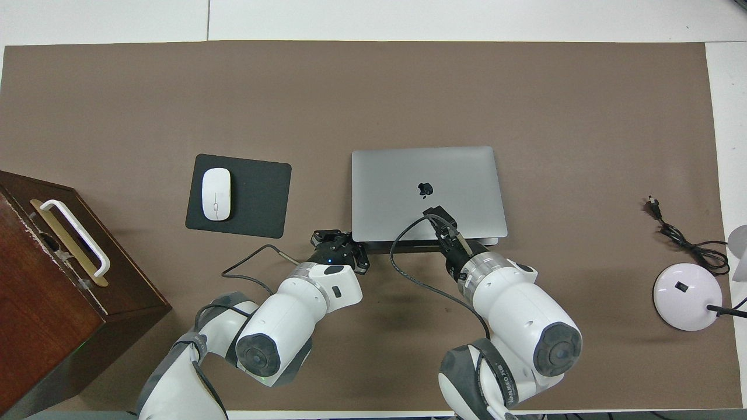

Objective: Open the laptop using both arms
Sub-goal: 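Hold the laptop base with the left gripper while the right gripper grips the lid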

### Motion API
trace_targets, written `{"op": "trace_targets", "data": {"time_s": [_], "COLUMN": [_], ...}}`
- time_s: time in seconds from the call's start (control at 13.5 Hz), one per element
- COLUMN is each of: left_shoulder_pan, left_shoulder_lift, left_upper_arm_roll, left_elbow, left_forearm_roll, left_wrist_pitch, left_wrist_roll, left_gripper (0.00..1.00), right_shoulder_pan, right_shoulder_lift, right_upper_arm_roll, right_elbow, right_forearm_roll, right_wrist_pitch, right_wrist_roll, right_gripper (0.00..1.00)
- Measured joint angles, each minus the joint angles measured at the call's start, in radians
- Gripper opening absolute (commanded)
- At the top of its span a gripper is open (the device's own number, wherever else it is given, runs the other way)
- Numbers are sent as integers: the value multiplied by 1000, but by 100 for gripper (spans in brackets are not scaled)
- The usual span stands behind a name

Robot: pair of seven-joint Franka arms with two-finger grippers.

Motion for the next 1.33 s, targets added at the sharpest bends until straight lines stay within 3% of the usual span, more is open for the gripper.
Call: {"op": "trace_targets", "data": {"time_s": [1.33], "left_shoulder_pan": [0], "left_shoulder_lift": [7], "left_upper_arm_roll": [0], "left_elbow": [8], "left_forearm_roll": [0], "left_wrist_pitch": [2], "left_wrist_roll": [1], "left_gripper": [0], "right_shoulder_pan": [-1], "right_shoulder_lift": [69], "right_upper_arm_roll": [-2], "right_elbow": [82], "right_forearm_roll": [0], "right_wrist_pitch": [0], "right_wrist_roll": [0], "right_gripper": [100]}}
